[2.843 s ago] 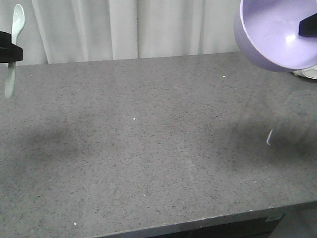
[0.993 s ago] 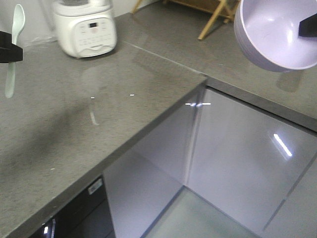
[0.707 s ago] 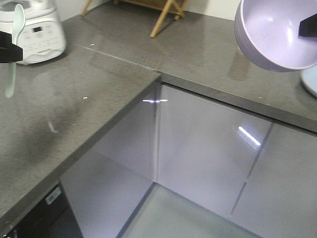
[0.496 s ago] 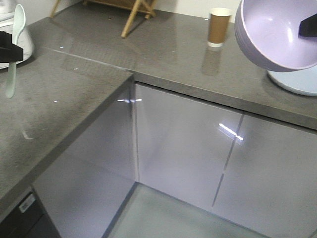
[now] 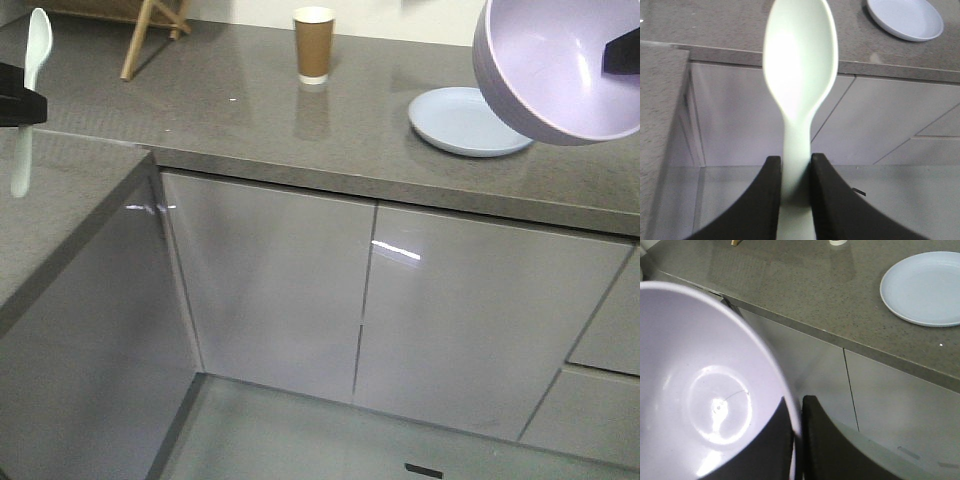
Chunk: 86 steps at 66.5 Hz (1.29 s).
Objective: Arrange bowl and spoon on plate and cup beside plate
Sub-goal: 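Drive the base around the counter corner holding spoon and bowl, then drive the base forward to the counter with the pale blue plate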
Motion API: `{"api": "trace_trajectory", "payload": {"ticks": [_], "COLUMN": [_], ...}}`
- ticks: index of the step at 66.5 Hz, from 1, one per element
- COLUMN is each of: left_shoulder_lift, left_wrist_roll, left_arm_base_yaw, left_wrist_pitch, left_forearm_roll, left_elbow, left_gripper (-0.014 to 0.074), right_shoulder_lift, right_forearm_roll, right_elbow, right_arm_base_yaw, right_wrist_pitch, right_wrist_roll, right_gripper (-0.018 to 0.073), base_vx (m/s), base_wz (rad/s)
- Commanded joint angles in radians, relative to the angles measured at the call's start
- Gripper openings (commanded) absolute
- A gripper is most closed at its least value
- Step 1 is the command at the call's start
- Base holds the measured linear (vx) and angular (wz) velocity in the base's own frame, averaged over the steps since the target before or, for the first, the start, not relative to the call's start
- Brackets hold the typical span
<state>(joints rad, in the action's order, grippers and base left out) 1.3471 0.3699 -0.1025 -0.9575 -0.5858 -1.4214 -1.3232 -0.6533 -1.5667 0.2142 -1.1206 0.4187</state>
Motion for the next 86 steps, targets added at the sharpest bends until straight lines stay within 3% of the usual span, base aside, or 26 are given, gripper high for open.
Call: {"api": "trace_trajectory", "payload": {"ticks": [1, 35, 86], "left_shoulder_lift": [-0.032, -0.032, -0.032], "left_wrist_roll": [0.002, 0.002, 0.002], "left_arm_base_yaw": [-0.002, -0.002, -0.002], "left_wrist_pitch": [0.043, 0.043, 0.043], "left_forearm_roll": [-0.046, -0.046, -0.046], "left_elbow": [-0.025, -0.025, -0.025], "left_gripper": [-0.0008, -0.0008, -0.0008], "right_shoulder_lift": [0.025, 0.025, 0.025], "right_forearm_roll": [-0.047, -0.047, -0.047], "right_elbow": [-0.029, -0.029, -0.029], "right_arm_base_yaw": [0.002, 0.002, 0.002], "right_wrist_pitch": [0.045, 0.045, 0.045], "right_wrist_roll": [0.003, 0.003, 0.003], "right_gripper": [-0.0006, -0.0006, -0.0006], "base_vx": [-0.04, -0.03, 0.02], "base_wz": [-0.33, -0.28, -0.07]}}
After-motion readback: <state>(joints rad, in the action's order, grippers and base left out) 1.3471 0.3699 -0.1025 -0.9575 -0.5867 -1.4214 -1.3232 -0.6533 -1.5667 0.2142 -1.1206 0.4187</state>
